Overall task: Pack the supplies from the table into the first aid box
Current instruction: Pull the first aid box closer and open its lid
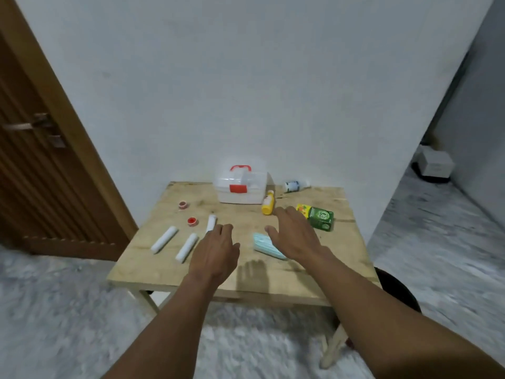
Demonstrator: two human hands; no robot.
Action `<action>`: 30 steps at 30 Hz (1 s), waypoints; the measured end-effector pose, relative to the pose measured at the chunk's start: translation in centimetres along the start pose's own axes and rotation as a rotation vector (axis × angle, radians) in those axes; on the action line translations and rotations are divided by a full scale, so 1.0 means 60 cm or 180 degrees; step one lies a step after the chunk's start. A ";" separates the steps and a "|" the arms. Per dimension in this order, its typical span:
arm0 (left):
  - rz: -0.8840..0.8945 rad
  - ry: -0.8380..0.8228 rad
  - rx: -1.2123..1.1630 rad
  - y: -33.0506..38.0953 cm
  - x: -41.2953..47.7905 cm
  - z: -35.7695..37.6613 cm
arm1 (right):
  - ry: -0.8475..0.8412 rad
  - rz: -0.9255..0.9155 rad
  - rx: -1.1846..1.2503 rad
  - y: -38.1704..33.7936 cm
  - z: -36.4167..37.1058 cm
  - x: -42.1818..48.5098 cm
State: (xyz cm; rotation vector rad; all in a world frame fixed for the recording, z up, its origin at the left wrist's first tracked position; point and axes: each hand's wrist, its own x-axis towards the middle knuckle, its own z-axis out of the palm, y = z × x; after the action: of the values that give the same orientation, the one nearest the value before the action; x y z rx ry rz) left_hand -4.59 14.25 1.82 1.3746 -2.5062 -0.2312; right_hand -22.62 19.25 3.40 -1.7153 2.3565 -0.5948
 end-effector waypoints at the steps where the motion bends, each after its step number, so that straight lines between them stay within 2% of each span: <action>1: 0.0060 -0.0044 0.0026 -0.028 0.003 -0.003 | -0.0009 0.0022 0.0037 -0.022 0.018 0.006; 6: 0.0164 -0.0215 0.0025 -0.131 0.040 -0.006 | 0.0015 0.0435 0.0262 -0.095 0.078 0.042; 12: 0.0302 -0.0270 -0.0212 -0.168 0.126 0.032 | 0.0060 0.0848 0.0559 -0.111 0.128 0.119; 16: 0.0155 -0.0122 -0.0431 -0.194 0.209 0.049 | 0.0116 0.1110 0.0889 -0.099 0.159 0.212; 21: -0.0120 0.0081 -0.0573 -0.226 0.339 0.057 | 0.0135 0.1577 0.1658 -0.082 0.205 0.327; 24: -0.0323 0.0204 -0.1049 -0.233 0.422 0.076 | 0.0234 0.1901 0.2202 -0.071 0.237 0.376; 30: -0.0216 -0.0020 -0.1503 -0.253 0.523 0.124 | 0.0642 0.2527 0.3419 -0.069 0.296 0.426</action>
State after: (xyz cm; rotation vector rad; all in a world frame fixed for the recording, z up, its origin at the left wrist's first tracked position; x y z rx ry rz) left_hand -10.85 -20.32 -4.29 1.2554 -2.2106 -0.7837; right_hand -20.95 -9.77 -8.53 -0.2547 1.9062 -1.4786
